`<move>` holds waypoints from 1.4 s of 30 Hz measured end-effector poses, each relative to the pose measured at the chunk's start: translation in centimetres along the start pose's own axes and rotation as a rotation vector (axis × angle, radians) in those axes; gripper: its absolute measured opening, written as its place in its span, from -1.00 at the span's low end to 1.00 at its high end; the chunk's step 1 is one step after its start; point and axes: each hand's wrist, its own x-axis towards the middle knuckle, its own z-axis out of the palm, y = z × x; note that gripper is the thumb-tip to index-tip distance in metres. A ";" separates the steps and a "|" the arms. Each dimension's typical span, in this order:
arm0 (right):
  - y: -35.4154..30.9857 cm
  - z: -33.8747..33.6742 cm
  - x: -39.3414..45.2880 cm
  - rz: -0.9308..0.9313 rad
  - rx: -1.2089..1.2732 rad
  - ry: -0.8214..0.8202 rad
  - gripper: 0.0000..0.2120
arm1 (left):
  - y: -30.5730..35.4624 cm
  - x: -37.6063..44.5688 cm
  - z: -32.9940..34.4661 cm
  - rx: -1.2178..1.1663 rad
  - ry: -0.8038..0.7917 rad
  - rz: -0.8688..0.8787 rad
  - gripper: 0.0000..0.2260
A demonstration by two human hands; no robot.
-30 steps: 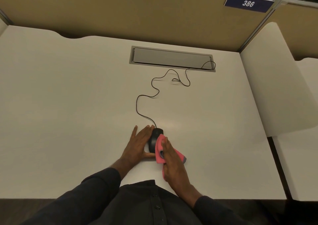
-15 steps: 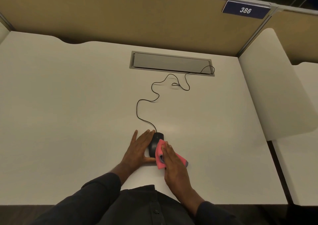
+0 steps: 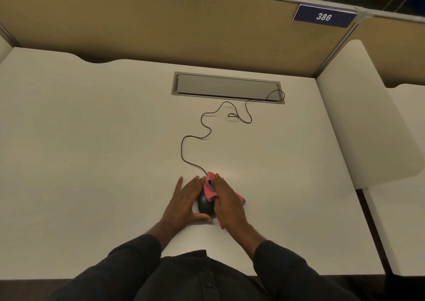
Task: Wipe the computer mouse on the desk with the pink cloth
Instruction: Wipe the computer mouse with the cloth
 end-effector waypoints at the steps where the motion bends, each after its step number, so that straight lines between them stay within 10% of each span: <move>1: 0.2 0.0 -0.2 -0.037 -0.045 -0.030 -0.50 | 0.1 0.0 -0.1 -0.002 0.006 0.003 0.01; 16: 1.9 -0.4 -4.0 -0.376 -0.650 -0.218 0.25 | -0.6 -0.1 0.4 -0.009 0.001 0.013 -0.03; 26: 3.1 -0.4 -6.9 -0.306 -0.326 -0.015 -0.34 | -0.2 -0.1 0.0 -0.018 0.018 -0.006 0.05; 42: -2.1 -1.4 1.5 0.088 -0.055 -0.004 -0.64 | -0.4 0.1 0.2 -0.029 0.012 -0.030 0.09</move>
